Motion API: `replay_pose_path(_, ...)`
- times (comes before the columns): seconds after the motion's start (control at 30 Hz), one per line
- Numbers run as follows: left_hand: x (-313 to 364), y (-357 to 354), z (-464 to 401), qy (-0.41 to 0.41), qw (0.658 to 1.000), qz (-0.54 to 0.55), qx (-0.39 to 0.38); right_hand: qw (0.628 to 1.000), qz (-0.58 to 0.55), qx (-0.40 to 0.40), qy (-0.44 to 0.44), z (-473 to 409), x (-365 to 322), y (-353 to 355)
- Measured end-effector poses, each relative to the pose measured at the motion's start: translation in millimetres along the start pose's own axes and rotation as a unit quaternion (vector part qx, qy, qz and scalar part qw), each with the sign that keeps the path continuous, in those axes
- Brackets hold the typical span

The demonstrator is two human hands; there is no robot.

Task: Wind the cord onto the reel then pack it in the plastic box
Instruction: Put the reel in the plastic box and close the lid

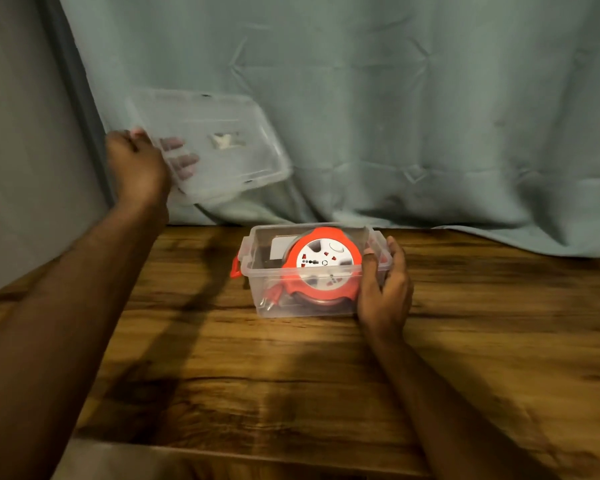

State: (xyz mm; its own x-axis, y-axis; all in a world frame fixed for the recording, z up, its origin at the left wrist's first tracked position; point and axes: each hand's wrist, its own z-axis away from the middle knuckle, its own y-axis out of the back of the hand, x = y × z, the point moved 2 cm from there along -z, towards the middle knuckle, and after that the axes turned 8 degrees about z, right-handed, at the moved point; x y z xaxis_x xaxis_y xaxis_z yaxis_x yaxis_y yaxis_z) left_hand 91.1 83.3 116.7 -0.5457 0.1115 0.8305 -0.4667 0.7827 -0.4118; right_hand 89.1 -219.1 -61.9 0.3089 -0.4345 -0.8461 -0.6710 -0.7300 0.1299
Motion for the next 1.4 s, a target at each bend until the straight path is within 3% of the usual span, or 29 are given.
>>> replay_pose_path(0.1,-22.8,-10.4,4.8,0.187,0.98,0.055,-0.045,1.0,-0.008,0.008,-0.003,-1.7,1.7,-0.3)
replay_pose_path(0.2,-67.0,-14.5,27.3,0.239,0.968,-0.005,-0.074,0.999,-0.029,0.017,-0.004,-0.3,-0.2,1.8)
replay_pose_path(0.33,-97.1,-4.6,47.9,0.131,0.973,-0.184,-0.041,1.0,-0.008,-0.011,-0.006,3.0,-3.7,3.2)
replay_pose_path(0.47,-103.1,2.3,49.8,0.077,0.937,-0.32,-0.117,1.0,0.01,-0.023,-0.004,3.4,-1.8,1.0)
replay_pose_path(0.57,-104.8,-8.0,58.7,0.11,0.926,-0.308,-0.187,0.999,0.018,-0.027,-0.014,3.9,-2.9,-0.4)
replay_pose_path(0.7,-106.6,-18.1,63.8,0.148,0.935,-0.268,-0.179,1.0,0.011,-0.011,-0.023,2.2,-2.5,0.8)
replay_pose_path(0.83,-112.4,-22.2,59.7,0.146,0.908,-0.332,-0.211,0.999,-0.013,0.011,-0.029,-0.4,-0.9,1.9)
replay_pose_path(0.9,-110.1,-22.0,56.0,0.057,0.874,-0.436,-0.206,0.999,-0.012,0.016,-0.027,-1.4,-1.2,2.0)
replay_pose_path(0.97,-102.8,-21.1,62.5,-0.095,0.83,-0.525,-0.161,0.999,-0.013,0.014,-0.029,-1.4,-1.7,2.3)
replay_pose_path(1.03,-94.6,-21.6,73.9,-0.209,0.812,-0.529,-0.13,0.999,-0.022,0.015,-0.028,-2.2,-2.1,2.7)
replay_pose_path(1.1,-89.9,-23.0,79.7,-0.252,0.803,-0.523,-0.134,0.999,-0.029,0.016,-0.025,-2.3,-1.3,1.7)
replay_pose_path(1.2,-84.4,-23.1,77.7,-0.265,0.785,-0.535,-0.169,0.998,-0.037,0.015,-0.05,-0.4,-3.7,4.2)
replay_pose_path(1.27,-80.1,-25.5,73.8,-0.227,0.792,-0.529,-0.204,0.998,0.011,0.041,-0.042,-8.1,-9.7,12.3)
replay_pose_path(1.33,-79.1,-27.8,69.7,-0.173,0.794,-0.529,-0.245,0.994,0.091,0.027,0.054,-26.7,-25.7,18.4)
replay_pose_path(1.4,-81.4,-31.0,66.1,-0.129,0.77,-0.549,-0.298,0.967,0.188,-0.067,0.156,-53.6,-44.6,15.0)
